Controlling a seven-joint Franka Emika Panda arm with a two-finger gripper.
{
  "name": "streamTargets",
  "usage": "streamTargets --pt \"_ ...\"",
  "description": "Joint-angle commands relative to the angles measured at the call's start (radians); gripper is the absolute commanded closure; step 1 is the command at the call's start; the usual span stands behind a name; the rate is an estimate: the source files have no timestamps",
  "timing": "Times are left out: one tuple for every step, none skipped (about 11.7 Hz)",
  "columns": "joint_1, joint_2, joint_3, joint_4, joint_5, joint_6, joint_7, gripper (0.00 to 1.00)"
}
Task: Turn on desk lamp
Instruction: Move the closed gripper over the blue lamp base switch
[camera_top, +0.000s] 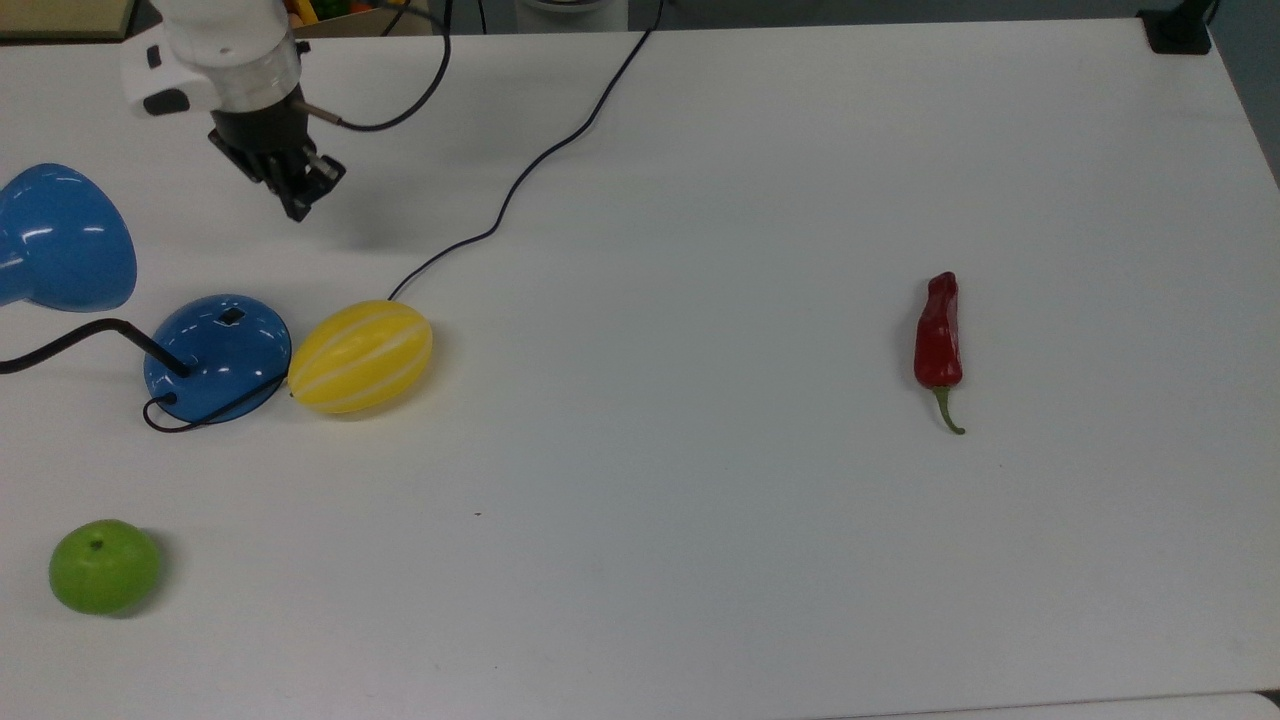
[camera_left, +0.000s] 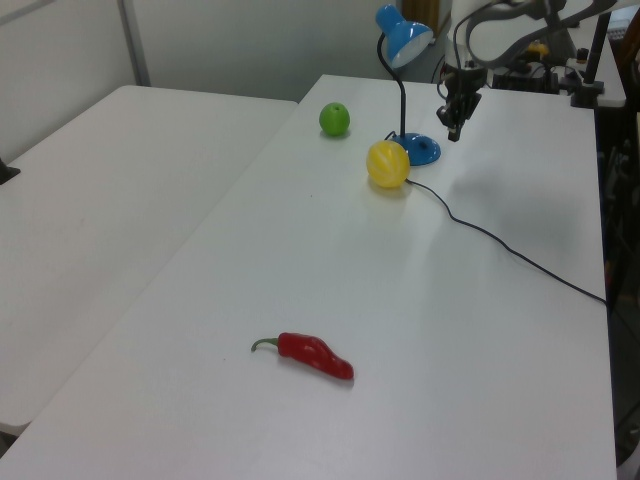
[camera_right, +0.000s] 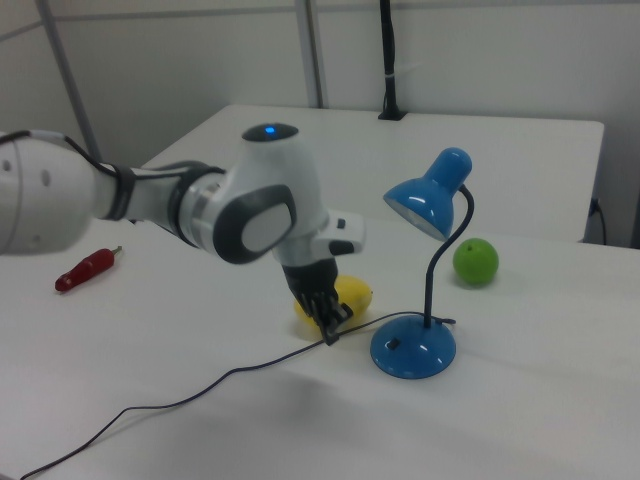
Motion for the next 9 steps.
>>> streamTargets --pt "-0.029 0.057 0.003 0.013 -0.022 0.119 0.016 1.0" --pt "-0.036 0.083 0.003 0.039 -0.022 0.131 0.014 1.0" --pt "-0.044 0.109 0.003 0.068 -0.031 0.151 0.014 1.0" --pt "-0.047 0.124 0.003 0.072 -0.033 0.192 0.013 1.0" --pt "-0.049 0.136 0.003 0.07 -0.033 0.24 0.014 1.0" --pt "-0.047 0.147 0.003 0.072 -0.042 0.269 0.013 1.0" --pt "-0.049 0.162 0.003 0.072 -0.062 0.303 0.013 1.0" --pt "-0.049 0.169 0.003 0.072 -0.066 0.327 0.013 1.0" --pt "-0.049 0.184 0.003 0.072 -0.068 0.358 0.013 1.0"
